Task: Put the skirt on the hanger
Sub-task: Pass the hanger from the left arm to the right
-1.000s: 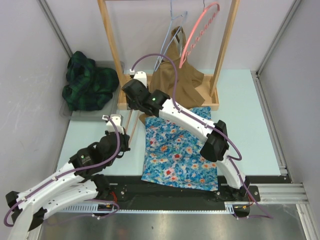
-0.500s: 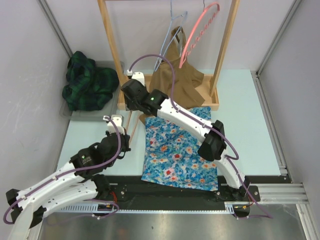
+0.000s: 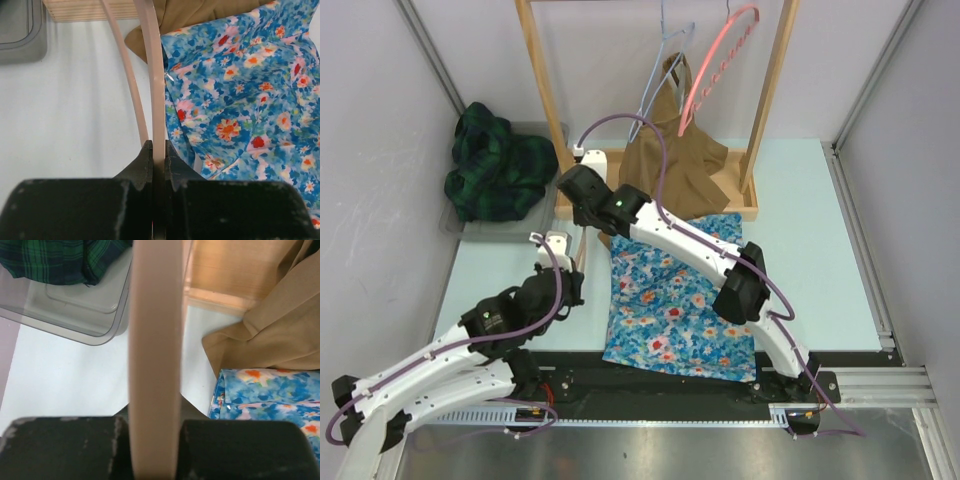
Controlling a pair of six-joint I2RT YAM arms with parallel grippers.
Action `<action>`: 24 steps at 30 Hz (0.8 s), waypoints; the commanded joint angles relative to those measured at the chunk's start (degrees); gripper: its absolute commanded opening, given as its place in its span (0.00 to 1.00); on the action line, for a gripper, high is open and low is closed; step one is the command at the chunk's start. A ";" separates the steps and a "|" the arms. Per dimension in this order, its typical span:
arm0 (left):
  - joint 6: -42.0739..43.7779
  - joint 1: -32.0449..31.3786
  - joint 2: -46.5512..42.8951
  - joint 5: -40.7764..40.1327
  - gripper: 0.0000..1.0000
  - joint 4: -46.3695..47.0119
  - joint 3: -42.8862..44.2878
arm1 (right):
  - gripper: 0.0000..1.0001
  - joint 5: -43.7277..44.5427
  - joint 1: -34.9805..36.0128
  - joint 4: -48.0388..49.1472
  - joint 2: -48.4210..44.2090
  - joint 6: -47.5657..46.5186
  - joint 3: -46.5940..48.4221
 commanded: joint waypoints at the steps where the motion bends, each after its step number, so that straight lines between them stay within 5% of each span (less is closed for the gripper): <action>1: 0.02 0.31 -3.24 -3.63 0.12 2.76 2.35 | 0.00 1.77 -1.61 -3.11 -2.22 -2.22 -1.87; 6: 1.34 0.31 -2.98 -2.49 0.59 1.88 5.34 | 0.00 0.63 -1.43 1.28 -6.86 -2.93 -8.19; 7: 2.38 0.22 -2.72 -1.79 0.63 2.05 5.87 | 0.00 0.28 -1.35 1.80 -7.49 -2.93 -9.33; 14: 2.74 0.31 -3.06 -2.23 0.70 1.26 10.88 | 0.00 -1.48 -1.17 6.89 -15.65 -4.50 -19.17; 24: -2.08 0.31 2.99 4.00 0.71 5.65 7.56 | 0.00 -5.79 1.72 22.90 -38.86 -5.04 -52.22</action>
